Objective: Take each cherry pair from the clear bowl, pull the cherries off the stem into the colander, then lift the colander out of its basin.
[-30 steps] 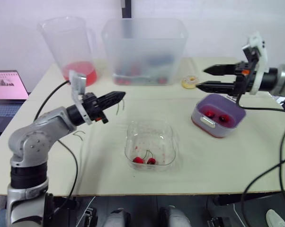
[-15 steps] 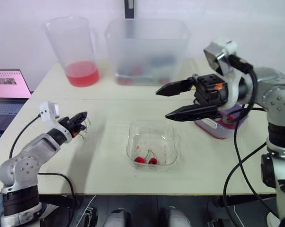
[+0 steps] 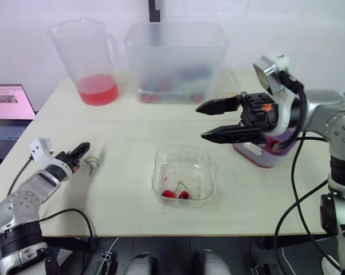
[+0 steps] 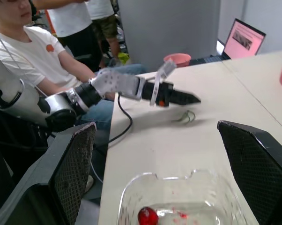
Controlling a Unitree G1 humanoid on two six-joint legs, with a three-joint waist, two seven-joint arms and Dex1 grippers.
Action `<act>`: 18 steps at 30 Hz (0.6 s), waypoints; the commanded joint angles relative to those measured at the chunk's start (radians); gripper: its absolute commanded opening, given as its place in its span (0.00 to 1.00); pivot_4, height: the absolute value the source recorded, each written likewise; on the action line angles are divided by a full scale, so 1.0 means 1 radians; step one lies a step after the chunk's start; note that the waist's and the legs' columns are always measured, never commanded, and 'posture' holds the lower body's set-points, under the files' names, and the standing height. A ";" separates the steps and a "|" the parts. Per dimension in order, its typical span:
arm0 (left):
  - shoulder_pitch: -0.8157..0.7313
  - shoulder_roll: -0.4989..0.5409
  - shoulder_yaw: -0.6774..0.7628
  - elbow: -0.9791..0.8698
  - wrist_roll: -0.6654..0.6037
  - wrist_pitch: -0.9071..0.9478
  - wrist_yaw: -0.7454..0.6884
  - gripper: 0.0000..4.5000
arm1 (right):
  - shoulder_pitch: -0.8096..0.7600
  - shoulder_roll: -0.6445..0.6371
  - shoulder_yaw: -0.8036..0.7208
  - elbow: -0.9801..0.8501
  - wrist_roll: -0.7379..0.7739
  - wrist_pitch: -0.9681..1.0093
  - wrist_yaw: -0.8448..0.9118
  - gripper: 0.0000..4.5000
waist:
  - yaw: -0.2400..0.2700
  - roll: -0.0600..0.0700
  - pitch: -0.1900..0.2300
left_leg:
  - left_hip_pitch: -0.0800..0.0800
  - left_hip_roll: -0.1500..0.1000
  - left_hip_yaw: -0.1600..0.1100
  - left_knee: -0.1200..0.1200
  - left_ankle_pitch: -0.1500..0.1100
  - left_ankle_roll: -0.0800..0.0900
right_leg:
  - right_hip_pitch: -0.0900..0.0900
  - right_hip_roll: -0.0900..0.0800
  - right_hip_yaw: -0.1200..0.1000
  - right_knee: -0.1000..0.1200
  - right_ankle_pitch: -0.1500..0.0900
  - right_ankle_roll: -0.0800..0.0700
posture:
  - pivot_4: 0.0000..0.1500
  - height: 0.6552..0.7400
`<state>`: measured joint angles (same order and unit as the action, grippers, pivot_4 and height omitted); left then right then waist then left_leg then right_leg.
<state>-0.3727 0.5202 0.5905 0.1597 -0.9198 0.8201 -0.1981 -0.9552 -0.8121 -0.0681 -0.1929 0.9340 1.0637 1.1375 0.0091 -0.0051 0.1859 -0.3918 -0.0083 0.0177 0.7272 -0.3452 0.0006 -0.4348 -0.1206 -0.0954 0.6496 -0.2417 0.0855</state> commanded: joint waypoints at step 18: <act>0.025 0.489 -0.363 -0.529 0.089 -0.109 -0.821 0.99 | 0.038 -0.087 0.258 -0.158 -0.304 0.010 -0.122 1.00 | -0.007 0.000 0.001 | 0.001 0.002 0.004 -0.005 0.001 -0.002 | -0.003 0.001 0.002 -0.001 0.000 0.000 | 1.00 0.37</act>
<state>-0.3305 0.9899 0.2249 -0.3351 -0.8458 0.7337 -0.9810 -0.8780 -0.9018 0.1833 -0.3183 0.6306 1.0014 1.0483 0.0022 -0.0047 0.1872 -0.3912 -0.0063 0.0219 0.7218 -0.3440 -0.0019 -0.4391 -0.1192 -0.0926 0.6491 -0.2415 0.0849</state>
